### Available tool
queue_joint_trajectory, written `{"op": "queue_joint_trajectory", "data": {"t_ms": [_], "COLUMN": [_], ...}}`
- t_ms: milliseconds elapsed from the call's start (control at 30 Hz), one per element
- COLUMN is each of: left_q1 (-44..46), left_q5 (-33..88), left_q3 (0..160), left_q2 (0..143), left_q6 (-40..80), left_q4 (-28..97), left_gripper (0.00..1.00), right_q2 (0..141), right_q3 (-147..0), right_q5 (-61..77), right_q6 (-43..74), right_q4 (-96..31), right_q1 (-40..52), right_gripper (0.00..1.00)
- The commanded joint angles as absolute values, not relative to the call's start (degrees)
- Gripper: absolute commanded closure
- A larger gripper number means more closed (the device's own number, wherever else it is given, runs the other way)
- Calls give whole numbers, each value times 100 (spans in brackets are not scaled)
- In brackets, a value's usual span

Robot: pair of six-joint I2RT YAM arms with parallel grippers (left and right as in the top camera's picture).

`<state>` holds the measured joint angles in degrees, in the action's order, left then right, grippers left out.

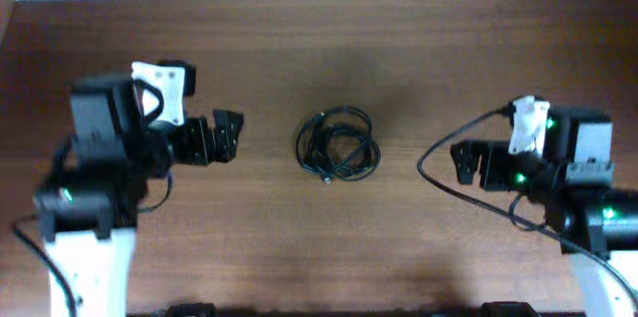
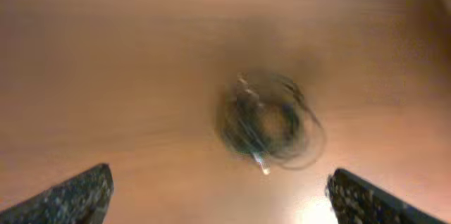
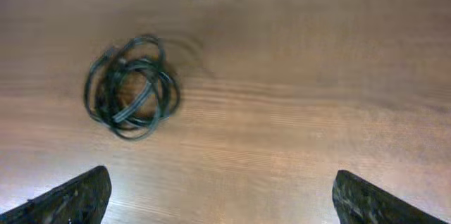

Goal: Untangle cables
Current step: 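Reach the left gripper down onto the cable bundle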

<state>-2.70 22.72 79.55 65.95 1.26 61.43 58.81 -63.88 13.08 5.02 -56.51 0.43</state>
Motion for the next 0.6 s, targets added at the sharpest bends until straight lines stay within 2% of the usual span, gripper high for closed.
{"op": "queue_joint_trajectory", "data": {"t_ms": [0,100,200,333,400,567], "left_q1": [-276,-242,128,893,1306,2126], "left_q5": [3413,2906,2394,1758,1007,-128], "left_q3": [9214,9312,9312,9312,9310,9288], "left_q2": [7360,7684,8331,9238,9684,10892], "left_q6": [-80,-298,-486,-456,-56,541], "left_q4": [6630,7048,7181,6834,6447,6099], "left_gripper": [1,1,1,1,1,1], "right_q2": [6042,6333,7212,7533,7529,7537], "right_q3": [-6652,-6720,-7489,-9008,-9948,-10165], "right_q5": [2869,1313,-154,-285,-287,-600], "right_q6": [-185,-204,165,220,213,174], "right_q4": [-5474,-5579,-6049,-6488,-6987,-7430], "right_q1": [58,598,1291,1616,1616,1612], "right_gripper": [1,1,1,1,1,1]}}
